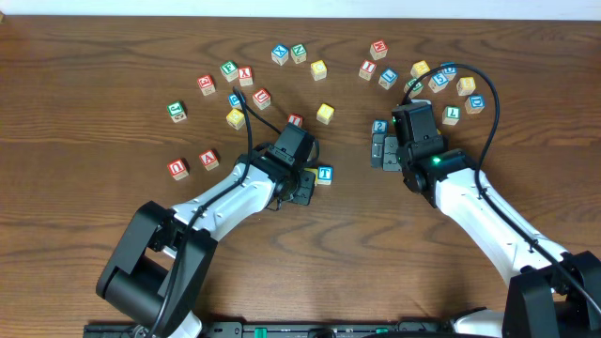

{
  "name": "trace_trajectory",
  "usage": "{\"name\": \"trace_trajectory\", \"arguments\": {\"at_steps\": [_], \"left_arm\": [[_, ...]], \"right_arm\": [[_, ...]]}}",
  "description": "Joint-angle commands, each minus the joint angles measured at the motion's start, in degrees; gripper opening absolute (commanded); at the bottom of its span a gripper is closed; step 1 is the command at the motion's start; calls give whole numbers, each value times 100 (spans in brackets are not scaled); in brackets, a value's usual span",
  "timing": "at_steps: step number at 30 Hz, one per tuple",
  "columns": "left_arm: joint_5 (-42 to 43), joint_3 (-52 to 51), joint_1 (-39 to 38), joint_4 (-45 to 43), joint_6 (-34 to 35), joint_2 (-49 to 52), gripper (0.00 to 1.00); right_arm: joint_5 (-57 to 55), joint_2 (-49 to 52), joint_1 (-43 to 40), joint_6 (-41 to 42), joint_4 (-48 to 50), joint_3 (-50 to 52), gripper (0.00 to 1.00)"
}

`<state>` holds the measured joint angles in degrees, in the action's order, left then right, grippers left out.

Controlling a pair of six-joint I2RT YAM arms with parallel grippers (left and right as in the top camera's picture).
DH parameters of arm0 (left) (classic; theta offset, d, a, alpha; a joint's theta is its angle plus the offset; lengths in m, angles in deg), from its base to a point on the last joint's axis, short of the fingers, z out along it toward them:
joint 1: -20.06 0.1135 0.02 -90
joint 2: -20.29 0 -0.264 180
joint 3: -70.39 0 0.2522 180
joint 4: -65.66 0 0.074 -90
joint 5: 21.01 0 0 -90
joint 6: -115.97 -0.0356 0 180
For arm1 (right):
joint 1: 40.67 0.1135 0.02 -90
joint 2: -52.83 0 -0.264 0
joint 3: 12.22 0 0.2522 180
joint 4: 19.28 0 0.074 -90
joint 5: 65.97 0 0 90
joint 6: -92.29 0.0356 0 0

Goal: Spell out ROBOT

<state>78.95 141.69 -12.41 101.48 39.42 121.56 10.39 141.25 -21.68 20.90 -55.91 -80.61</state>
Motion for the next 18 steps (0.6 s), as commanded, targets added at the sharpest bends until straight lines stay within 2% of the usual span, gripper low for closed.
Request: {"name": "trace_trajectory", "arguments": {"at_steps": [1, 18], "left_arm": [[118, 11, -13, 4, -98, 87, 8], [72, 11, -168, -59, -181, 136, 8]], "right_arm": [[-11, -111, -28, -68, -2, -11, 99], [-11, -111, -28, -68, 44, -11, 99]]}}
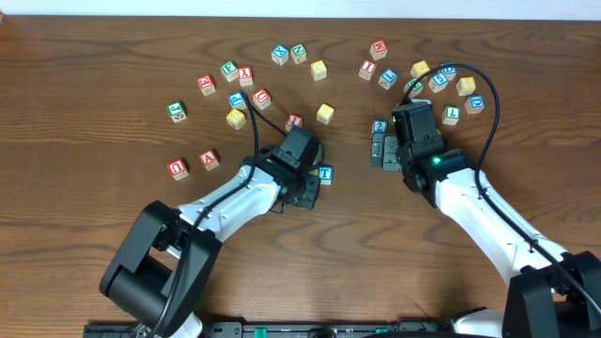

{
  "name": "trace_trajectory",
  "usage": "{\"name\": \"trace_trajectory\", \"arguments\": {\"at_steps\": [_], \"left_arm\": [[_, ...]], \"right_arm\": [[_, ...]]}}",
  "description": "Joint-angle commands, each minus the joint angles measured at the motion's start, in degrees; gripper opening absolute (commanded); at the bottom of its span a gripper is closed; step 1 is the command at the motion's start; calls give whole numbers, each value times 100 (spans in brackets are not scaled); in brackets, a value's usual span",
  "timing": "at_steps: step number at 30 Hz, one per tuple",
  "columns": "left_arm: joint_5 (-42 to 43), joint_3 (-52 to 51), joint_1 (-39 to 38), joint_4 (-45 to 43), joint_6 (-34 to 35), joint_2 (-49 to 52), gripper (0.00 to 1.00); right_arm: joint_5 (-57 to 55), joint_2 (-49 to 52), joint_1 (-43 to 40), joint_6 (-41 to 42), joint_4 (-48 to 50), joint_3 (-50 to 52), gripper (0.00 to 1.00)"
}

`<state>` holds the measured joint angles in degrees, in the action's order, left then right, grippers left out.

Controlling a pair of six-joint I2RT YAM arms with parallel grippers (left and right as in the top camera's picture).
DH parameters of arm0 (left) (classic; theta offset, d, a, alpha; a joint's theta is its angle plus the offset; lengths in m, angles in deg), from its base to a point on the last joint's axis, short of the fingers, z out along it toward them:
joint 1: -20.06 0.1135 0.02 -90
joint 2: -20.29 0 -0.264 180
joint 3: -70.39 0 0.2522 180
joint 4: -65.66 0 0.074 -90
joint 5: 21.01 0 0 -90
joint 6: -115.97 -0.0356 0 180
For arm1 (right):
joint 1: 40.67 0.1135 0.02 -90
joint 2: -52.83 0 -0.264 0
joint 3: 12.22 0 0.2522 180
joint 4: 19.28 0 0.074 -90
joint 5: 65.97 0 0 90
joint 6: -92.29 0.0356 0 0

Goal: Spell out ROBOT

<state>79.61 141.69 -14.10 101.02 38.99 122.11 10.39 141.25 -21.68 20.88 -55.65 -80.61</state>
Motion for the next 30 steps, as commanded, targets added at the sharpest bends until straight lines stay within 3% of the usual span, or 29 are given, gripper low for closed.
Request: {"name": "trace_trajectory", "arguments": {"at_steps": [1, 30], "left_arm": [[7, 11, 0, -15, -138, 81, 7], [-15, 11, -2, -267, -136, 192, 8]], "right_arm": [[-11, -111, -28, -66, 20, -11, 99], [55, -111, -24, -66, 79, -11, 99]]}}
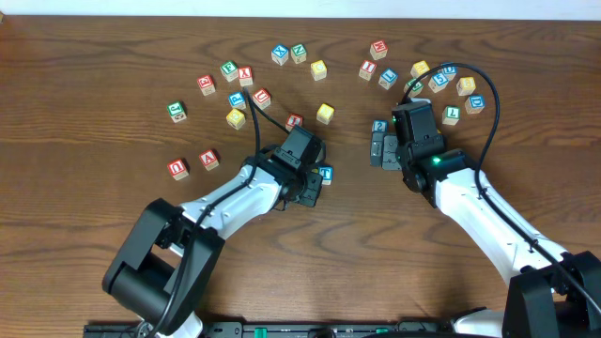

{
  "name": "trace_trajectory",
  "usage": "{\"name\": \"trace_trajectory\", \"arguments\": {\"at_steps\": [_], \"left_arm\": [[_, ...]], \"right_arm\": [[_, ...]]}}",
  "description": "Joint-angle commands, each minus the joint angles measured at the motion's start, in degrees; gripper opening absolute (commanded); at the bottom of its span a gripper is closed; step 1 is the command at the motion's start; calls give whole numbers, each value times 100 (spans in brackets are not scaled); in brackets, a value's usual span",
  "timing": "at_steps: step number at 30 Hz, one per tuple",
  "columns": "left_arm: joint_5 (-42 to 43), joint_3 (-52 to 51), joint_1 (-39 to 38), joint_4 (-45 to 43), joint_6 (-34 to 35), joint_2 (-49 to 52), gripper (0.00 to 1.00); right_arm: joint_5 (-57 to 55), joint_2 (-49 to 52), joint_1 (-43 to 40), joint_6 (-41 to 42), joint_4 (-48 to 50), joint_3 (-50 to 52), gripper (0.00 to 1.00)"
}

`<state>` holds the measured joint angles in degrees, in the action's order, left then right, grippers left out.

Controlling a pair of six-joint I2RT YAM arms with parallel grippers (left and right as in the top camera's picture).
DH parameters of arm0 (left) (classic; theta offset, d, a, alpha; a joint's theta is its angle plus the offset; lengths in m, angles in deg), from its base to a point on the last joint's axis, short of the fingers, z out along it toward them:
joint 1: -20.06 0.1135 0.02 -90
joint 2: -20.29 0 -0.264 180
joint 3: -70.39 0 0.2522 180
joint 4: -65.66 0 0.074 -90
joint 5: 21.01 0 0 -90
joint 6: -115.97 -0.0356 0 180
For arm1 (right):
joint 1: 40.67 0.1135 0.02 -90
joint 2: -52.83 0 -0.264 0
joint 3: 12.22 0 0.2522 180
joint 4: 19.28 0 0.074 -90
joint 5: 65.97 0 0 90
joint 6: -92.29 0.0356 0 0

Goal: Spell out ROBOT

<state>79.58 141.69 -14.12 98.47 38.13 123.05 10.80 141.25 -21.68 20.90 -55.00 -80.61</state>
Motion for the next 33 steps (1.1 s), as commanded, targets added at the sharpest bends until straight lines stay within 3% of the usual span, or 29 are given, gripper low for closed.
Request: {"name": "trace_trajectory", "arguments": {"at_steps": [1, 33], "left_arm": [[-11, 11, 2, -11, -50, 98, 8], [-13, 11, 0, -162, -96, 98, 8]], "right_arm": [[13, -111, -24, -68, 13, -11, 99], [35, -111, -24, -68, 13, -11, 99]]}}
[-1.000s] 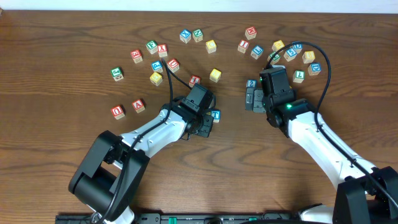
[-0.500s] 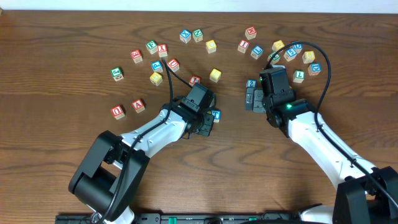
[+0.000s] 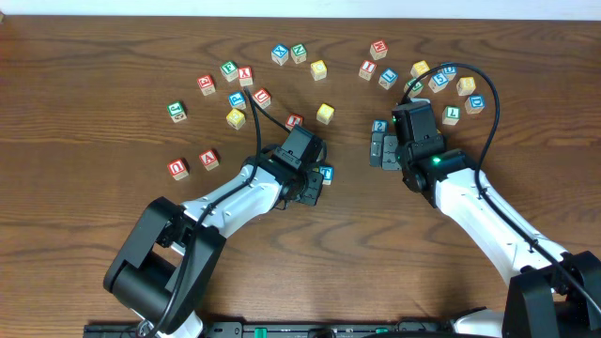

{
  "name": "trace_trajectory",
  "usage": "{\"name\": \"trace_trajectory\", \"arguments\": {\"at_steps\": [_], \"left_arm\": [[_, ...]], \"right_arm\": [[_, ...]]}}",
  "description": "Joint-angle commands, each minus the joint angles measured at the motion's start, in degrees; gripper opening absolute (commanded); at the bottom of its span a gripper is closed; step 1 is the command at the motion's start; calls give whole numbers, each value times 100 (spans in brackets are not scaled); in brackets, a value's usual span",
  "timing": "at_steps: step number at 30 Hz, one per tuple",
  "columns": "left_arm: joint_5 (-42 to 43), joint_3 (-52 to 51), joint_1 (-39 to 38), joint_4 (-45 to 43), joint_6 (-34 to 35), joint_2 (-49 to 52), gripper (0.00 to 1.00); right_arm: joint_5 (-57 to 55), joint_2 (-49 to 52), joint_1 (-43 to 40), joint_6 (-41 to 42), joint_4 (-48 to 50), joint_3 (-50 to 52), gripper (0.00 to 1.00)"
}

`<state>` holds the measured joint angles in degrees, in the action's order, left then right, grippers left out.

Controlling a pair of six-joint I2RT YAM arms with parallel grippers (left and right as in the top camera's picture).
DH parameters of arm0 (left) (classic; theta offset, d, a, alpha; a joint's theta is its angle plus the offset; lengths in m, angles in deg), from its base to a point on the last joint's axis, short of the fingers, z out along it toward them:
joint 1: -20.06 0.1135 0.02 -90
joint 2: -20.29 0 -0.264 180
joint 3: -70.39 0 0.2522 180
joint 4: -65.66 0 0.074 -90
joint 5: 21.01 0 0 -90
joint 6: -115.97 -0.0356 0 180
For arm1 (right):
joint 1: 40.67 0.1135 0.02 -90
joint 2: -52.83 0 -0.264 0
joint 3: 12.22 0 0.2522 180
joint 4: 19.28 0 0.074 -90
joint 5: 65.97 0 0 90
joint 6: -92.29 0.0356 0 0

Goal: Spell out ROBOT

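Observation:
Small wooden letter blocks lie scattered over the far half of the wooden table [image 3: 75, 244]. A block with a blue T [image 3: 326, 172] lies near the middle. My left gripper [image 3: 313, 185] sits right against its left side, jaws open, with the block partly under its fingertips. Another blue-marked block [image 3: 379, 126] lies just beyond my right gripper [image 3: 377, 150], which rests open on the table with nothing between its fingers. A red-lettered block [image 3: 295, 120] and a yellow block [image 3: 325, 113] lie just behind the left gripper.
One cluster of blocks [image 3: 235, 89] lies at the back left, another cluster [image 3: 441, 84] at the back right behind the right arm. Two red-lettered blocks [image 3: 192, 164] lie apart at the left. The right arm's cable [image 3: 493, 103] loops over the right cluster.
My left gripper has edged slightly further onto the T block, which now shows a little less. The right arm and all other blocks are unchanged.
At first my left gripper stood open just left of the T block, which was fully visible. It then stood closer to the block at each moment and now partly covers it. The T block has stayed in place. The right gripper stayed still throughout.

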<state>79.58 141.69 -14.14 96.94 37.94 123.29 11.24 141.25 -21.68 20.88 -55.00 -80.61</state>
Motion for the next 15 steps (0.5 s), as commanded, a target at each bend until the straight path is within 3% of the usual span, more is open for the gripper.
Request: {"name": "trace_trajectory", "arguments": {"at_steps": [1, 15], "left_arm": [[-13, 11, 2, -11, -79, 74, 8], [-13, 11, 2, -50, -96, 74, 8]], "right_arm": [[-9, -111, -24, -66, 13, -11, 99], [35, -111, -24, -66, 13, -11, 99]]}}
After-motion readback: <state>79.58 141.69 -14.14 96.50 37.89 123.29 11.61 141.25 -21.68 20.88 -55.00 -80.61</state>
